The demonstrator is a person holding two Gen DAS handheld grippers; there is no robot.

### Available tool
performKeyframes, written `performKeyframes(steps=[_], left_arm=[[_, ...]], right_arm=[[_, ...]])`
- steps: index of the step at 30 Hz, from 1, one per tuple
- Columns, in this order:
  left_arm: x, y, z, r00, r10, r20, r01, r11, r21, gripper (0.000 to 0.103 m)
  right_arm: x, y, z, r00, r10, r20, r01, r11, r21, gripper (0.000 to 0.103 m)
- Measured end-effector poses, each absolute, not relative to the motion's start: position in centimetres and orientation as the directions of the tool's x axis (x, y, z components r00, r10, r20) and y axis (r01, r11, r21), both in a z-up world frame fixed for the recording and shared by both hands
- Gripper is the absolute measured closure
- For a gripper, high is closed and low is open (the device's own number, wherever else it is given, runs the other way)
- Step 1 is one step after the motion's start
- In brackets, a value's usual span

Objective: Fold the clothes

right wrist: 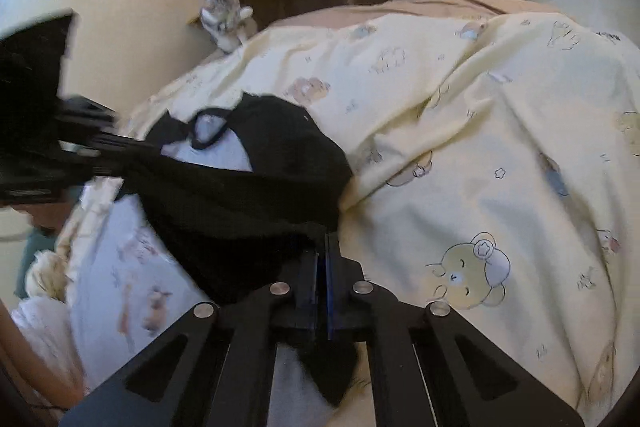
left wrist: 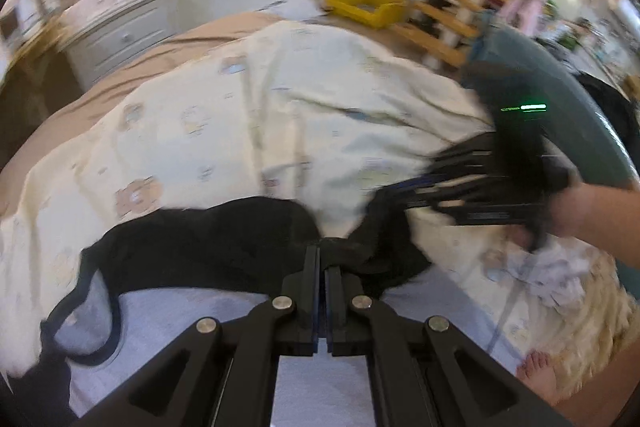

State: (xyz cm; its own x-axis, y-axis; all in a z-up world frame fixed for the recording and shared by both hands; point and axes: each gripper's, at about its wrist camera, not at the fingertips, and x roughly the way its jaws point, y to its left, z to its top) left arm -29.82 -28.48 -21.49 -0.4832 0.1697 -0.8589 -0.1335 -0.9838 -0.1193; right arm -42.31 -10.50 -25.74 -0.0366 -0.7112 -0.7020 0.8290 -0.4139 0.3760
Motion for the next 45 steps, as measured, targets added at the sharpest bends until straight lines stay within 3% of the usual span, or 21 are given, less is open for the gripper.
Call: performKeyframes(steps=[4,6,8,10,16,25,30,34,36,37,38,39,45], left_arm=[[-30.4,-30.1,-21.9,-0.488,0.141,-0.861,-0.065,-0.990,-0.125,0.099],[-30.4,-30.1,-22.0,-0.495,0.154,-0.855,-0.065,-0.988,-0.140,0.078],[-30.3,-29.9,-22.0,-0.504,0.144,-0.851,-0.067,-0.989,-0.128,0.063],[-30.2,-29.7,-22.2,-0.512,0.152,-0.846,-0.070,-0.988,-0.135,0.056],[-29.2,-28.3,-23.8,-0.475,0.252,-0.843,-0.076,-0.966,-0.246,0.055],[-26.8,-26.9,-27.1,-0.531,0.310,-0.789,-0.001,-0.931,-0.365,0.055],[-25.1,-26.7,-29.1,-0.595,0.128,-0.794,0.162,-0.948,-0.274,0.055],[-23.4,-27.4,-30.7,-0.618,0.061,-0.784,0.296,-0.906,-0.304,0.055],[-23.1,-28.0,-31.1,-0.637,0.091,-0.765,0.315,-0.876,-0.366,0.055],[-23.0,-28.3,-31.3,-0.647,0.108,-0.755,0.321,-0.859,-0.399,0.055],[-22.8,-28.7,-31.1,-0.665,0.110,-0.739,0.324,-0.849,-0.418,0.071],[-22.8,-29.0,-30.5,-0.677,0.114,-0.727,0.315,-0.848,-0.426,0.101],[-25.0,-30.7,-25.2,-0.682,0.122,-0.721,0.219,-0.906,-0.361,0.103]], right_arm=[[-40.7,-8.3,-20.1,-0.077,-0.754,-0.652,0.798,-0.439,0.413,0.101],[-40.1,-7.8,-17.6,-0.085,-0.763,-0.641,0.780,-0.451,0.434,0.101],[-39.6,-7.5,-15.7,-0.090,-0.768,-0.634,0.765,-0.461,0.449,0.101],[-39.5,-7.1,-14.8,-0.090,-0.769,-0.633,0.744,-0.474,0.470,0.101],[-39.5,-6.6,-15.5,-0.088,-0.748,-0.658,0.708,-0.511,0.487,0.101],[-38.6,-7.3,-16.0,-0.045,-0.780,-0.624,0.685,-0.479,0.549,0.101],[-38.4,-7.0,-15.6,-0.054,-0.793,-0.607,0.672,-0.479,0.565,0.101],[-38.8,-6.1,-15.4,-0.076,-0.800,-0.596,0.650,-0.492,0.578,0.101],[-38.9,-5.7,-15.4,-0.078,-0.801,-0.594,0.639,-0.497,0.586,0.101],[-38.9,-5.6,-15.4,-0.080,-0.799,-0.595,0.636,-0.501,0.587,0.101],[-38.9,-5.4,-15.5,-0.083,-0.796,-0.599,0.635,-0.506,0.584,0.101],[-38.9,-5.3,-15.5,-0.088,-0.792,-0.604,0.633,-0.512,0.580,0.101],[-39.9,-5.2,-17.7,-0.108,-0.657,-0.746,0.691,-0.589,0.419,0.101]])
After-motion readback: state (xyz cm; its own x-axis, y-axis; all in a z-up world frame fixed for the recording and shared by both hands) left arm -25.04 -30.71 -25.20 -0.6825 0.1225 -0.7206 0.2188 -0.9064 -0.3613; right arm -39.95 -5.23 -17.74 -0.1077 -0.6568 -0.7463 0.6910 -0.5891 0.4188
